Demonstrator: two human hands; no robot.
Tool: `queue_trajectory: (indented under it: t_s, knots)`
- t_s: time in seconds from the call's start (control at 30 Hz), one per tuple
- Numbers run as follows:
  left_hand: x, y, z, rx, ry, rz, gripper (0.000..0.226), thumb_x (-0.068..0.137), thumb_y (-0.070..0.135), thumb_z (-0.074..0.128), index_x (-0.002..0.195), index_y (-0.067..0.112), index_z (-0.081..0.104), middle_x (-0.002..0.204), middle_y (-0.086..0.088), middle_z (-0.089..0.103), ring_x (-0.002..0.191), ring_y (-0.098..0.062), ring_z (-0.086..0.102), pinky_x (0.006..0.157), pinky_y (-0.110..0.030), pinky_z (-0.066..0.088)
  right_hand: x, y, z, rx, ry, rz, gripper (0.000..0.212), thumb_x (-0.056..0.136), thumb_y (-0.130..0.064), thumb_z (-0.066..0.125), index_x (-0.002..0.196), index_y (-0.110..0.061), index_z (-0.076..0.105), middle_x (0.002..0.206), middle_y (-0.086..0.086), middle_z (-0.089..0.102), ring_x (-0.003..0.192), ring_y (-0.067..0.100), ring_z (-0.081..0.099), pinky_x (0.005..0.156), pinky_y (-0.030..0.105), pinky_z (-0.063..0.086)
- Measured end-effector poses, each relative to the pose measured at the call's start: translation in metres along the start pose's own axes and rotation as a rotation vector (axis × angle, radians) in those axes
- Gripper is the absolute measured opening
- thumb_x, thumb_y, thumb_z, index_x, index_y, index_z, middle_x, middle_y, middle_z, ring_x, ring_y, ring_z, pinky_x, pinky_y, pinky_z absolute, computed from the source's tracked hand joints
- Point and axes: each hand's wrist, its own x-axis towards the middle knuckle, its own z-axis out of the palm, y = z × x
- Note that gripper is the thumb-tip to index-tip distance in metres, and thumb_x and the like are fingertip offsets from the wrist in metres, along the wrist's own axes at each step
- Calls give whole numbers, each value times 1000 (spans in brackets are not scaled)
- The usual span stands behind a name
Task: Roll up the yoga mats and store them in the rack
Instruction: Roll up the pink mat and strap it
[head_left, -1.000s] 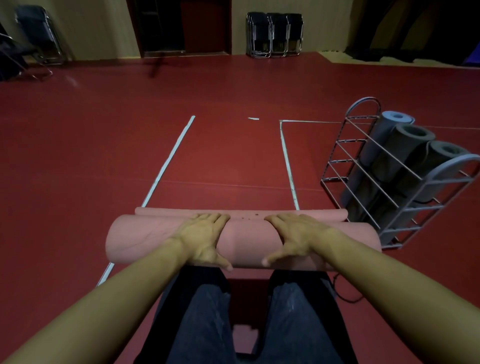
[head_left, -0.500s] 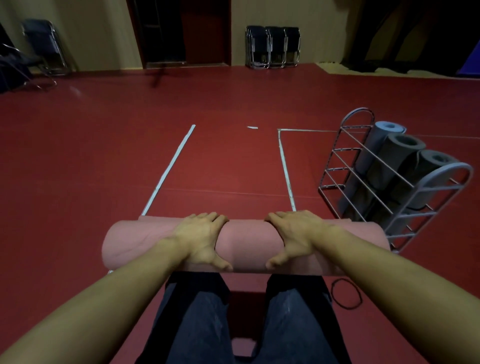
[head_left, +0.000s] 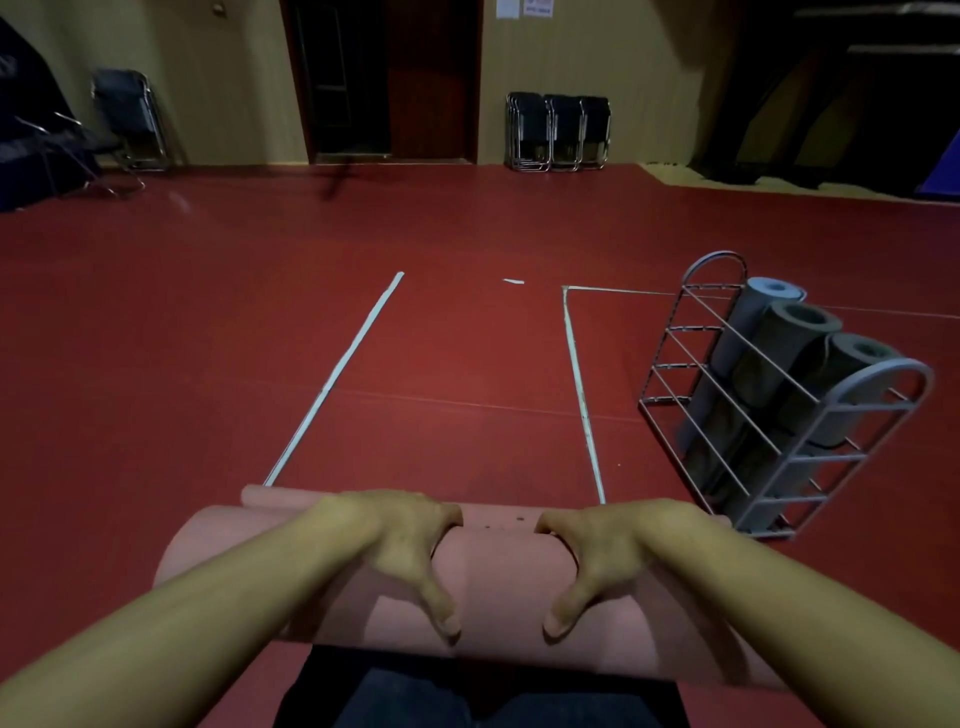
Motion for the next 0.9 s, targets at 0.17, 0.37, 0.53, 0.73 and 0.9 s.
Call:
queue_trajectory:
  t_s: [0.17,0.37,0.53,0.73,0.9]
  knots:
    - [4,-4,9,-64,-48,-33,114,50,77,87,148,40,41,143,18,54,125,-12,54,111,-33,44,6,3,9,32,-23,-6,97,49,-79,86,132,-48,46,125,-23,60,114,7,61,107,34,49]
    - [8,-18,9,-131,92,-26,120,60,81,78,160,36,28,161,11,35,145,-17,40,120,-36,33,2,14,8,87,155,-62,106,63,-76,79,150,-35,35,146,-14,51,125,13,56,109,32,44]
    - [11,-19,8,-70,188,-38,97,81,80,61,160,36,27,147,8,43,139,-22,45,113,-37,37,13,26,6,62,324,-14,66,86,-74,60,136,-34,50,132,-5,62,112,15,60,101,38,49]
    - [21,-20,19,71,225,-58,114,73,92,53,163,35,12,165,-3,30,153,-24,27,128,-49,10,25,29,18,-27,426,-50,53,103,-67,31,141,-33,43,138,-2,60,120,20,58,102,42,45]
    - [28,-23,21,69,249,-69,122,67,101,42,164,35,9,171,3,19,157,-19,18,128,-50,5,30,29,21,-65,575,-76,50,104,-64,30,131,-31,57,130,-6,64,117,19,59,100,38,45]
